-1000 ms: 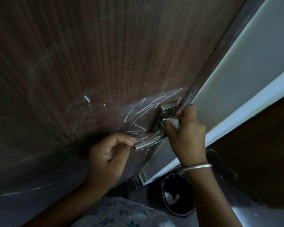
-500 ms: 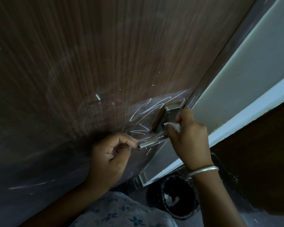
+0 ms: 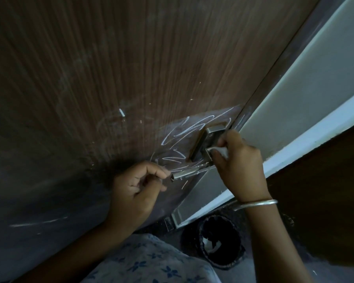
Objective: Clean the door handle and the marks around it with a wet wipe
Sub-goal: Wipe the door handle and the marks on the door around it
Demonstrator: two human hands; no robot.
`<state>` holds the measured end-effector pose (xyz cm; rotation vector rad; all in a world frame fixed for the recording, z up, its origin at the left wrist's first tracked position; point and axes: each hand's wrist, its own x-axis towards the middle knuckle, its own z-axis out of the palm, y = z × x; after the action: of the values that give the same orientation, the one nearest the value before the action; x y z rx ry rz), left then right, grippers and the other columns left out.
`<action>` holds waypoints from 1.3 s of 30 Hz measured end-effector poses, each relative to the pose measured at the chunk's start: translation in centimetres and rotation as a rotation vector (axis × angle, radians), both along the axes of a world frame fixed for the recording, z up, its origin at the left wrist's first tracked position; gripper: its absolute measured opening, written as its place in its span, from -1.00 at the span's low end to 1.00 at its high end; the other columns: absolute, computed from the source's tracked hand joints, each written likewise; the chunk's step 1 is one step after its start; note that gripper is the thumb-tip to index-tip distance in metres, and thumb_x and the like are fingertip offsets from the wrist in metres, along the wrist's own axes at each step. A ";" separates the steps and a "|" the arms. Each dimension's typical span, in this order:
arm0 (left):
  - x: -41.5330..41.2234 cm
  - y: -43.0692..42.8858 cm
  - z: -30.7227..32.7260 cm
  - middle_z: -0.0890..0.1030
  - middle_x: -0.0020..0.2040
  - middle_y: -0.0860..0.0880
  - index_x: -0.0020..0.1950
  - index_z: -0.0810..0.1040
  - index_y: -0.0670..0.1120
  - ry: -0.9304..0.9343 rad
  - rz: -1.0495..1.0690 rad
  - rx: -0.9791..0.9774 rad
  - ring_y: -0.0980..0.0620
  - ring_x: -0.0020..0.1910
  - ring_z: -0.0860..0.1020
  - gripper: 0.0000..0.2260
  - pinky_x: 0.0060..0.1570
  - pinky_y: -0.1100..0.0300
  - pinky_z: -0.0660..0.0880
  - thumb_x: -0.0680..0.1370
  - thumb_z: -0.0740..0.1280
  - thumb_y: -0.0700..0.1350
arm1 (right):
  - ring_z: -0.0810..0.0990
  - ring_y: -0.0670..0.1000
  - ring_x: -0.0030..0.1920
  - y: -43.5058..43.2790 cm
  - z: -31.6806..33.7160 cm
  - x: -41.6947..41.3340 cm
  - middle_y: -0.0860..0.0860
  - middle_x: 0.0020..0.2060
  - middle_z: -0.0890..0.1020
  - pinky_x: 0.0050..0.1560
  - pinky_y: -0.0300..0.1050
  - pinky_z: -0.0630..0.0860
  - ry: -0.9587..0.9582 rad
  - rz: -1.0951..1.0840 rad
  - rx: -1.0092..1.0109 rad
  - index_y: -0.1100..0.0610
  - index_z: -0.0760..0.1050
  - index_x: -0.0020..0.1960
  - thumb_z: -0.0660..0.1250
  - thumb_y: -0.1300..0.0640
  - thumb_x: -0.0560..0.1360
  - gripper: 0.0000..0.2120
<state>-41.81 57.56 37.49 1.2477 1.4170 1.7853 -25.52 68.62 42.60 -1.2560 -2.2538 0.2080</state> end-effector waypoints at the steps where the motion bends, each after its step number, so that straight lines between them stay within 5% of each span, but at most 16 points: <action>1: 0.0 -0.1 0.0 0.64 -0.18 0.00 -0.23 0.56 -0.08 -0.001 -0.007 0.000 0.07 -0.24 0.63 -0.78 -0.33 0.28 0.56 0.41 0.24 -0.38 | 0.53 0.21 -0.36 -0.1 0.0 0.0 0.18 -0.32 0.56 -0.36 -0.05 0.46 -0.014 0.026 0.009 0.22 0.45 -0.11 0.42 0.26 0.41 -0.85; 11: -0.5 -0.3 0.1 0.65 -0.21 0.14 -0.25 0.54 -0.12 0.042 0.008 -0.010 0.14 -0.25 0.62 -0.79 -0.39 0.33 0.54 0.40 0.24 -0.40 | 0.53 0.22 -0.33 0.0 0.5 0.8 0.19 -0.28 0.56 -0.32 -0.02 0.48 -0.101 0.104 -0.021 0.21 0.50 -0.10 0.41 0.26 0.43 -0.90; 24: -0.6 -0.4 0.2 0.64 -0.17 -0.01 -0.29 0.54 -0.08 0.056 0.041 -0.043 0.18 -0.33 0.60 -0.79 -0.39 0.39 0.50 0.40 0.25 -0.36 | 0.56 0.25 -0.33 -0.3 1.3 2.3 0.23 -0.36 0.57 -0.34 0.06 0.56 -0.175 0.185 0.016 0.20 0.63 -0.18 0.40 0.40 0.36 -0.87; 27: -0.4 -0.5 0.2 0.64 -0.18 -0.01 -0.28 0.53 -0.09 0.053 0.036 -0.043 0.20 -0.32 0.60 -0.79 -0.40 0.40 0.49 0.39 0.24 -0.38 | 0.57 0.27 -0.31 -0.2 1.0 2.3 0.25 -0.28 0.58 -0.29 0.05 0.55 -0.206 0.150 0.025 0.18 0.65 -0.07 0.35 0.36 0.43 -0.84; 32: -0.1 -0.6 0.2 0.64 -0.17 -0.01 -0.26 0.55 -0.08 0.037 0.021 -0.049 0.15 -0.27 0.61 -0.91 -0.38 0.38 0.51 0.40 0.27 -0.17 | 0.63 0.23 -0.26 -1.0 1.1 2.8 0.20 -0.26 0.66 -0.31 0.05 0.61 -0.194 0.242 0.034 0.21 0.67 -0.08 0.41 0.44 0.32 -0.76; 39: 0.2 -0.8 -0.1 0.65 -0.21 0.05 -0.30 0.54 -0.08 0.026 0.026 -0.072 0.20 -0.34 0.59 -0.79 -0.39 0.39 0.49 0.39 0.24 -0.37 | 0.60 0.18 -0.31 -0.4 0.8 3.4 0.14 -0.31 0.66 -0.27 0.00 0.59 -0.090 0.181 0.005 0.20 0.65 -0.17 0.39 0.43 0.32 -0.81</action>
<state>-41.59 56.81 37.42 1.2243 1.5050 1.7254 -22.12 68.27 43.44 -1.0777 -2.4449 0.2163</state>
